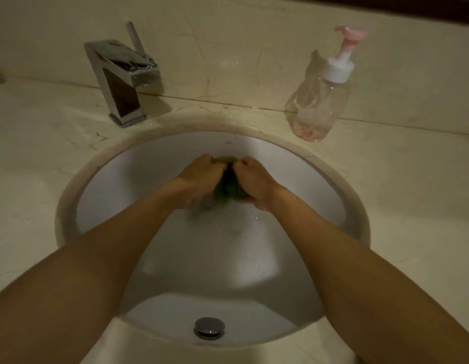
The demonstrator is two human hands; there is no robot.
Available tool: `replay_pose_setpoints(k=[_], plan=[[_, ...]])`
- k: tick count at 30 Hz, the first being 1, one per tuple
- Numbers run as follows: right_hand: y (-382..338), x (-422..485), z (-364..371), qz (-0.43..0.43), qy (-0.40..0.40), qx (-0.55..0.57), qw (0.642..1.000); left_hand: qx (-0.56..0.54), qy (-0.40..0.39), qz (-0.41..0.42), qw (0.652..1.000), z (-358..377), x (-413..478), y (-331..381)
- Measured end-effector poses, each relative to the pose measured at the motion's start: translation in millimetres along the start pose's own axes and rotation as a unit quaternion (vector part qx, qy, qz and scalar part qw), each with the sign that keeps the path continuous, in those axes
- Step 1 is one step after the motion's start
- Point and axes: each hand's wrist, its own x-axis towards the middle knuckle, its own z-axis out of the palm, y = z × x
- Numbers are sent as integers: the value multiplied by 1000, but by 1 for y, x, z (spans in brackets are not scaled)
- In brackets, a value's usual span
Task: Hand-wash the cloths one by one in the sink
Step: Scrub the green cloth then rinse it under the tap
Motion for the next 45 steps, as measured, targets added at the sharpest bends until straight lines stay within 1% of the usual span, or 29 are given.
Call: replay_pose_setpoints(k=[1,3,5,7,8,9,10,12,13,15,16,19,21,24,26,29,31,32,34,36,37,40,41,42,43,44,45], plan=[[-6,-3,3,0,18,36,999,-36,29,2,999,2,-2,9],[-15,-12,13,-19,38,80,996,-75,106,-12,991,2,-2,22],[-24,-27,25,-49,30,119,991,-103,160,-11,982,-3,-7,20],[-29,-38,37,-80,6,128,989,-185,156,19,970,-10,-12,16],[-28,-39,41,-94,6,123,988,-226,142,27,963,-11,-16,16],[-28,-37,41,-101,22,113,988,-246,128,28,960,-9,-20,18],[-28,-33,36,-94,50,103,989,-246,113,35,962,-4,-24,21],[-29,-26,20,-51,99,121,986,-207,88,63,972,12,-29,27],[-29,-24,13,-32,103,144,984,-192,85,72,975,18,-32,30],[-26,-27,11,-11,89,182,979,-199,82,62,975,21,-32,31],[-26,-31,15,-21,88,177,980,-213,84,48,972,18,-31,33],[-21,-38,30,-98,102,129,982,-250,82,16,965,10,-34,38],[-23,-30,24,-97,127,123,980,-256,65,26,964,16,-43,47],[-28,-20,9,-63,166,128,976,-245,97,40,964,26,-42,49],[-26,-28,14,-44,139,142,979,-254,114,37,960,21,-35,43],[-23,-43,29,-80,82,124,986,-232,149,28,961,6,-26,35],[-22,-37,30,-97,96,112,984,-245,168,25,955,7,-34,37],[-26,-36,26,-87,115,108,984,-240,174,38,954,12,-39,38],[-27,-26,15,-55,134,137,980,-190,153,75,967,24,-50,43],[-24,-29,14,-30,123,154,980,-154,136,76,976,27,-47,41],[-23,-35,18,-36,115,152,981,-151,131,69,977,22,-44,37],[-20,-50,31,-107,129,144,975,-191,105,52,974,5,-27,25],[-21,-49,30,-115,119,137,977,-189,93,40,977,3,-25,24],[-22,-44,26,-102,100,122,982,-159,80,17,984,2,-20,22],[-24,-38,20,-77,79,88,990,-79,69,-14,994,0,-17,21],[-26,-32,12,-46,59,19,997,39,64,-32,997,-3,-14,18],[-24,-24,4,-22,45,-74,996,156,61,-34,985,-5,-13,15]])
